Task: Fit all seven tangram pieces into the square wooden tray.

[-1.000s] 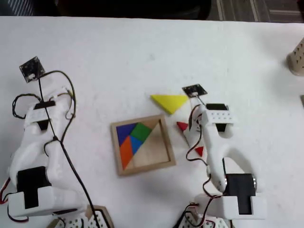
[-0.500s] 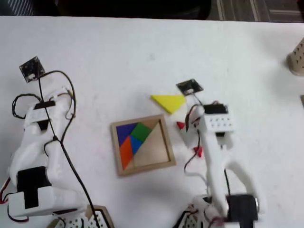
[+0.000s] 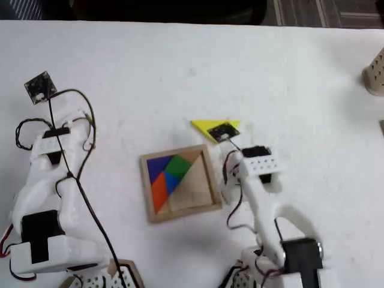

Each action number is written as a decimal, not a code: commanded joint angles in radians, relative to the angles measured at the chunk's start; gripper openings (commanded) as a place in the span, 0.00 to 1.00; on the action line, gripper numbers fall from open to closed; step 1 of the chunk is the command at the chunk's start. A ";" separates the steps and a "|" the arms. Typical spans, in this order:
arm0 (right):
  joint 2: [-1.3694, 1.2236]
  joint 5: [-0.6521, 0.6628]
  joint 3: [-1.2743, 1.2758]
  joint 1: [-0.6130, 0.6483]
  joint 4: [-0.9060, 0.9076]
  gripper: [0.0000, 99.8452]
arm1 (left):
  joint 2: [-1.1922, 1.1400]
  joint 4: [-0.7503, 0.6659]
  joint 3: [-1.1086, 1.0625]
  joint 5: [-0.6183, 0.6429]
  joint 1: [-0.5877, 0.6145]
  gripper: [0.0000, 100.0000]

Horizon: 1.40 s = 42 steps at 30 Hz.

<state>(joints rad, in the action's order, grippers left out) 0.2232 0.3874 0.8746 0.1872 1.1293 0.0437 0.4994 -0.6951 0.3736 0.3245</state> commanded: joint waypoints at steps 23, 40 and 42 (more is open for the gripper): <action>-0.105 0.025 -0.167 -0.318 -0.228 0.02 | 0.048 -0.034 0.003 0.008 -0.010 0.08; 0.206 0.021 0.009 -0.185 0.027 0.02 | 0.048 -0.034 0.005 0.008 -0.010 0.08; 0.205 -0.003 0.041 -0.202 -0.047 0.02 | 0.048 -0.034 0.005 0.008 -0.010 0.08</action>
<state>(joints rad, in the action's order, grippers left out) 0.3905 0.4089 0.8945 -0.0123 1.1600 0.0437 0.4994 -0.6951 0.3736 0.3245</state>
